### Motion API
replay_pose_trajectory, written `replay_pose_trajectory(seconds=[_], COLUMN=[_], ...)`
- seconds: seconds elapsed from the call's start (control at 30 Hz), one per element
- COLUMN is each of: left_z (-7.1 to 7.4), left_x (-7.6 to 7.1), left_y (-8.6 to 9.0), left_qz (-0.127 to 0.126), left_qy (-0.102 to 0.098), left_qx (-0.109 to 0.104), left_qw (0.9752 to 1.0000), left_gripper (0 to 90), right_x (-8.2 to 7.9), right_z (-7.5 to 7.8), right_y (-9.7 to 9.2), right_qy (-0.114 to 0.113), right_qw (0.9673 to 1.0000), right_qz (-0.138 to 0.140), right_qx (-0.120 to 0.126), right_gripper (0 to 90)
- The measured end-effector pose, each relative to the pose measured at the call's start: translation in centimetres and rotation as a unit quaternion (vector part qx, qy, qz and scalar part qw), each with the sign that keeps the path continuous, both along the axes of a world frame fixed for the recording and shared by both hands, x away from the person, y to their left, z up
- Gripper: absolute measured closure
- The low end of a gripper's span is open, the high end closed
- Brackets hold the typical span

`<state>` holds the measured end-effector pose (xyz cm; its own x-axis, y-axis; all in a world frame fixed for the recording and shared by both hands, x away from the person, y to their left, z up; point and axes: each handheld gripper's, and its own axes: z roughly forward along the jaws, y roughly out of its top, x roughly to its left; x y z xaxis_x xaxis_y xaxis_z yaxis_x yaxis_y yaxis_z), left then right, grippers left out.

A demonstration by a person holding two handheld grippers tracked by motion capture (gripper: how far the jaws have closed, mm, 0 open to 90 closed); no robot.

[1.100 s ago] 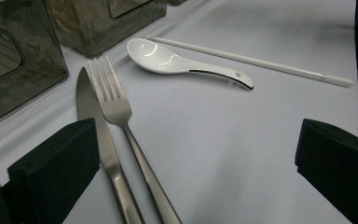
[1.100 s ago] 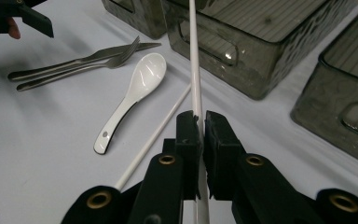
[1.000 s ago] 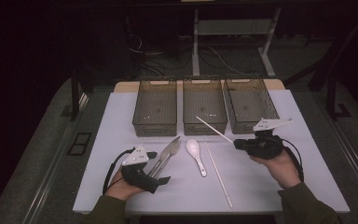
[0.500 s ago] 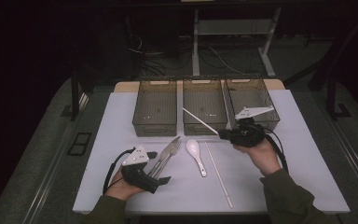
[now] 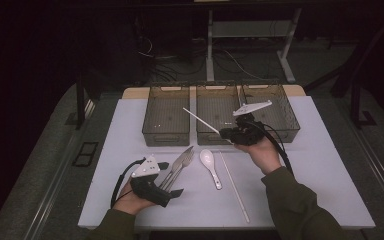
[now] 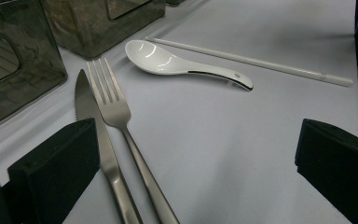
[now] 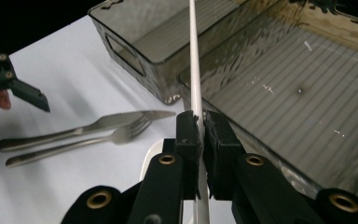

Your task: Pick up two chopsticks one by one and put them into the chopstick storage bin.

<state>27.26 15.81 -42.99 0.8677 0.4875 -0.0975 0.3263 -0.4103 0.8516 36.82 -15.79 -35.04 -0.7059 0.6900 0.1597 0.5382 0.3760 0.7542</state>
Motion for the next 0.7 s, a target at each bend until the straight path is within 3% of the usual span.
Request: replay_pose_trajectory(seconds=[0.37,0.7], left_z=[0.1,0.1], left_x=[-0.1,0.0], left_y=[-0.1,0.0], left_qz=[-0.003,-0.007], left_qy=[-0.002,-0.005], left_qx=[0.004,0.002], left_qw=[1.0,1.0], left_gripper=[0.0,0.0], right_x=[2.4,5.0], right_z=[1.1,0.8], right_y=[3.6,7.2], right_qy=[0.001,0.013], right_qw=[0.9999,0.9996], right_qz=[-0.006,-0.011], right_qx=[-0.011,-0.023], right_gripper=[84.4,84.4])
